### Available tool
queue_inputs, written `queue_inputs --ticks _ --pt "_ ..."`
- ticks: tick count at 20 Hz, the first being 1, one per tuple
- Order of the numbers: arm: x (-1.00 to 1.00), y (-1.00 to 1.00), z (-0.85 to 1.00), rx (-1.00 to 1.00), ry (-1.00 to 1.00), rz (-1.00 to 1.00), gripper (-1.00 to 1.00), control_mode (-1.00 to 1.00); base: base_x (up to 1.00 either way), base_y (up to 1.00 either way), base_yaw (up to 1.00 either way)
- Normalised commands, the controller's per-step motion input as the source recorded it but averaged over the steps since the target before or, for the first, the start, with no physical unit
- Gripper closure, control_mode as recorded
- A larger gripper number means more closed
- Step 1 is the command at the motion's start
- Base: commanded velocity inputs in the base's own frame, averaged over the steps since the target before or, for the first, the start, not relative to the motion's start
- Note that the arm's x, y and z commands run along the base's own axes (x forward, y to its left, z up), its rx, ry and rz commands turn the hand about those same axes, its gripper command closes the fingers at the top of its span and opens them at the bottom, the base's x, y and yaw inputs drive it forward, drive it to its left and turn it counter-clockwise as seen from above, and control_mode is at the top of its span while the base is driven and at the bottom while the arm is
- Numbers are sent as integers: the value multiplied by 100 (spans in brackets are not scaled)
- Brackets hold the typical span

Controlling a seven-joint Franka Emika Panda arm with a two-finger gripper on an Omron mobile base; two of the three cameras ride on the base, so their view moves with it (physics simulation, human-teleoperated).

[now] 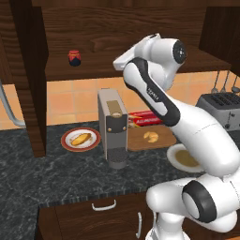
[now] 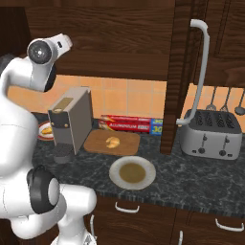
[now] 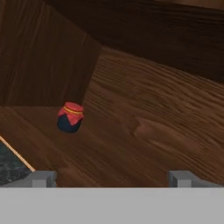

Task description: From the different types of pastries on the counter, select a croissant and place it on the cutting board. Then retrieve a jar of jam from the cabinet and place it alongside the croissant on the cutting board.

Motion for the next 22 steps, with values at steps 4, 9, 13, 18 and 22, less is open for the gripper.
queue_inputs --ticks 4,9,13,18,22 --pt "18 12 0 0 2 -1 -100 -100 0 0 0" --pt "64 61 -1 -7 14 -5 -100 -100 0 0 0" --pt "11 22 0 -3 2 -2 -100 -100 0 0 0" --pt "8 2 36 0 3 0 -100 -100 0 0 0" --pt "0 16 0 0 3 0 -100 -100 0 0 0"
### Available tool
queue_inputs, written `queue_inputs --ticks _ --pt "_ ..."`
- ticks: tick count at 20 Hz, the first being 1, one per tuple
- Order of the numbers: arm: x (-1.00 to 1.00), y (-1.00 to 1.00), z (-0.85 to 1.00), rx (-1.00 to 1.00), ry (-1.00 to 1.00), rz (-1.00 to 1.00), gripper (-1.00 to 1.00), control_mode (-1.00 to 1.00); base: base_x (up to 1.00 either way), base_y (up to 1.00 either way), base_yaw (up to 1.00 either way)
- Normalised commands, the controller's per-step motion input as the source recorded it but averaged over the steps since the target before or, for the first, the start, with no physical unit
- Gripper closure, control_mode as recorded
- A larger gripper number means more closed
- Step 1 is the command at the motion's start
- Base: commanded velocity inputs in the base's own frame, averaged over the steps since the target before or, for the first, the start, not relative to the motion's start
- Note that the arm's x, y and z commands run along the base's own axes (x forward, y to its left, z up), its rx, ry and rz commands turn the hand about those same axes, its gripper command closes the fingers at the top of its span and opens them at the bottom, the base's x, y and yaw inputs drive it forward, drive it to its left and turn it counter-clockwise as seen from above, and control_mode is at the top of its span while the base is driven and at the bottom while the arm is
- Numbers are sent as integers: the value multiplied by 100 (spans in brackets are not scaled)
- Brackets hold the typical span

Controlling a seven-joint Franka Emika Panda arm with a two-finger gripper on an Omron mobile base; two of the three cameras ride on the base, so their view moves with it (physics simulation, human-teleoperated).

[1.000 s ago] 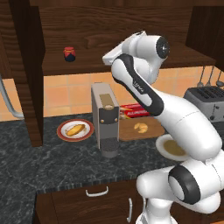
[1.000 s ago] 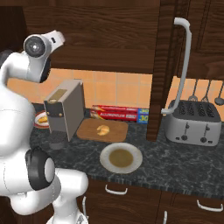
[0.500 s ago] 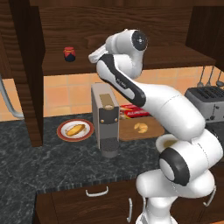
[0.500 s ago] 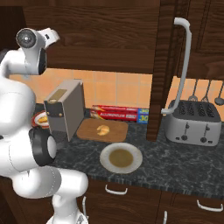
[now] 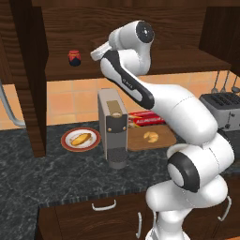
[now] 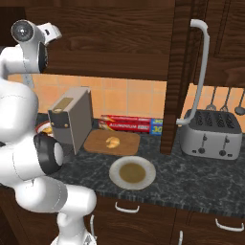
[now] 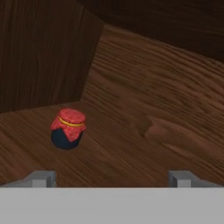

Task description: From the different types of pastries on the counter, select a croissant and place it on the cutting board. Then retrieve a jar of jam from the cabinet and place it alongside the croissant on the cutting board.

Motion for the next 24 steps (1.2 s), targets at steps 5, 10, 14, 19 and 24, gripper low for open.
queue_inputs --ticks 5,10,14,19,24 --pt "2 52 0 1 8 0 -100 -100 0 0 0" --pt "0 2 -3 4 1 -1 -100 -100 0 0 0" --pt "12 0 -17 9 8 -9 -100 -100 0 0 0" --pt "30 36 -19 2 8 -8 -100 -100 0 0 0" --pt "-1 6 0 11 5 1 -100 -100 0 0 0"
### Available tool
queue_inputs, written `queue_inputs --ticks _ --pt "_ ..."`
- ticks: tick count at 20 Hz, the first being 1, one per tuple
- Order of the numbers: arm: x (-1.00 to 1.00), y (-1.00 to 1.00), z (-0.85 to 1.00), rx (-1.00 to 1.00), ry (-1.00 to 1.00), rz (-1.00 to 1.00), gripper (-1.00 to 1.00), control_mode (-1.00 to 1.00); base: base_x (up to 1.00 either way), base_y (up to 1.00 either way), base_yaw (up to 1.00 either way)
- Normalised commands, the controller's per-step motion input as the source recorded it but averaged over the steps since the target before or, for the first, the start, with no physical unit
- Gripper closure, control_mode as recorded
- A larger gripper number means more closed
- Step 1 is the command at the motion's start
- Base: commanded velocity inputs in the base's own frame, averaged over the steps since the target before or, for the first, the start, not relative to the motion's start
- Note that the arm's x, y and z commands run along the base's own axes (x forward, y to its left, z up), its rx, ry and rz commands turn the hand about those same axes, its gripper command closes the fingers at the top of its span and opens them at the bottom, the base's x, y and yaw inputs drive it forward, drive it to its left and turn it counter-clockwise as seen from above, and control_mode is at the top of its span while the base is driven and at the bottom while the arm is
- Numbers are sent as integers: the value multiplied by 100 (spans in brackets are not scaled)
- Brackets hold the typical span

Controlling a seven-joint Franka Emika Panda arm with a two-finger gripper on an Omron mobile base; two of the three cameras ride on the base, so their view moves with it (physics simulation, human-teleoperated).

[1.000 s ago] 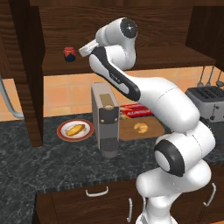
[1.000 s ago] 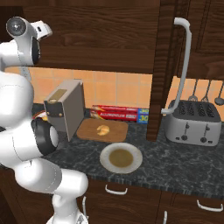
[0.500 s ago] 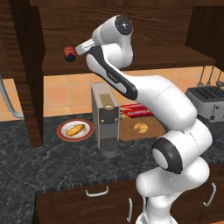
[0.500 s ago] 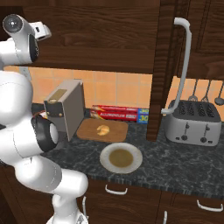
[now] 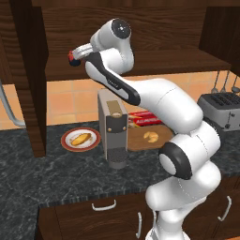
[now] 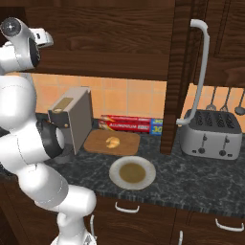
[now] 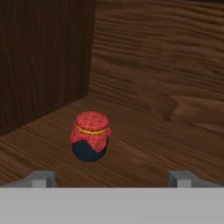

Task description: From the different types of pastries on the counter, select a croissant and place it on the cutting board. Then retrieve a jar of jam from the cabinet and place it alongside the croissant on the cutting board.

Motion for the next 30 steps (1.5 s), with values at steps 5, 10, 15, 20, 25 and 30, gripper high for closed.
queue_inputs --ticks 5,10,15,20,25,30 --pt "0 13 -8 3 7 0 -100 -100 0 0 0" --pt "1 3 -2 0 1 0 -100 -100 0 0 0" --pt "33 20 -2 0 5 0 -100 -100 0 0 0" --pt "51 59 -16 0 12 0 -100 -100 0 0 0" --pt "1 1 0 0 0 0 -100 -100 0 0 0" --pt "26 0 -2 0 0 0 -100 -100 0 0 0"
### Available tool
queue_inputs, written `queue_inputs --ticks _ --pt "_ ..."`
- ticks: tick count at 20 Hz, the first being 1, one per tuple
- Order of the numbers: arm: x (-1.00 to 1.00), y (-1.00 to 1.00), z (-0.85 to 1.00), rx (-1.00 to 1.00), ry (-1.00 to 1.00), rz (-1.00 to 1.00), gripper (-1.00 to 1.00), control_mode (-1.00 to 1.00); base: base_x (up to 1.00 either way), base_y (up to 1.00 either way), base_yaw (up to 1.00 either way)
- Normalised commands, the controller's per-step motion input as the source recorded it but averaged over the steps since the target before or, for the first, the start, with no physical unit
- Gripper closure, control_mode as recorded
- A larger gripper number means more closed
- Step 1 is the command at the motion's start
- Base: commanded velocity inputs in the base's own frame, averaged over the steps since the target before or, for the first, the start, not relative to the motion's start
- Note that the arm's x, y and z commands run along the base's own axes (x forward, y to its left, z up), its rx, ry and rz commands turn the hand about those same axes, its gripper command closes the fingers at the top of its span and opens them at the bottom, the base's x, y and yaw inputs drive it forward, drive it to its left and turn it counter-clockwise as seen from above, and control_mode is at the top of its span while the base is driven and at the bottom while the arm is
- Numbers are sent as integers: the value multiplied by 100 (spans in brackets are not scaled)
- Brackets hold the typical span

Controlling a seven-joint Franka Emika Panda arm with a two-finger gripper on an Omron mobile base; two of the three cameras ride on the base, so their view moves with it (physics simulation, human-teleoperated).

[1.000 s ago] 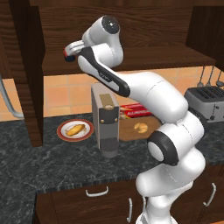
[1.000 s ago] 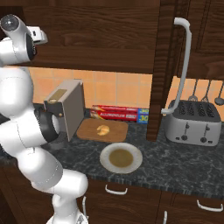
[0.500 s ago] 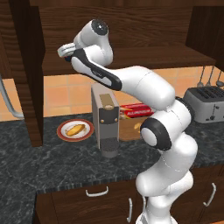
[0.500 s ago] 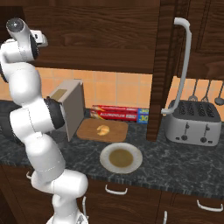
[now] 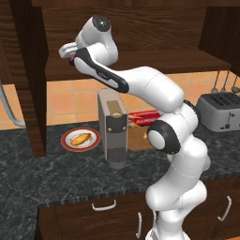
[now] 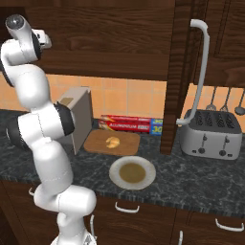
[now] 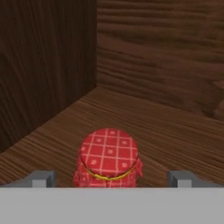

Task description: From the different types of pastries on the counter, select a croissant and place it on the cutting board. Then retrieve a jar of jam from the cabinet and place it alongside the croissant on the cutting board.

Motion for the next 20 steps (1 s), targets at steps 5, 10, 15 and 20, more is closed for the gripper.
queue_inputs --ticks 5,10,15,20 --pt "0 1 0 0 0 0 -100 -100 0 0 0" --pt "2 9 -11 0 0 0 -100 -100 0 0 0" --pt "4 2 -20 0 0 0 -100 -100 0 0 0" --pt "12 0 -16 0 -5 0 -100 -100 0 0 0"
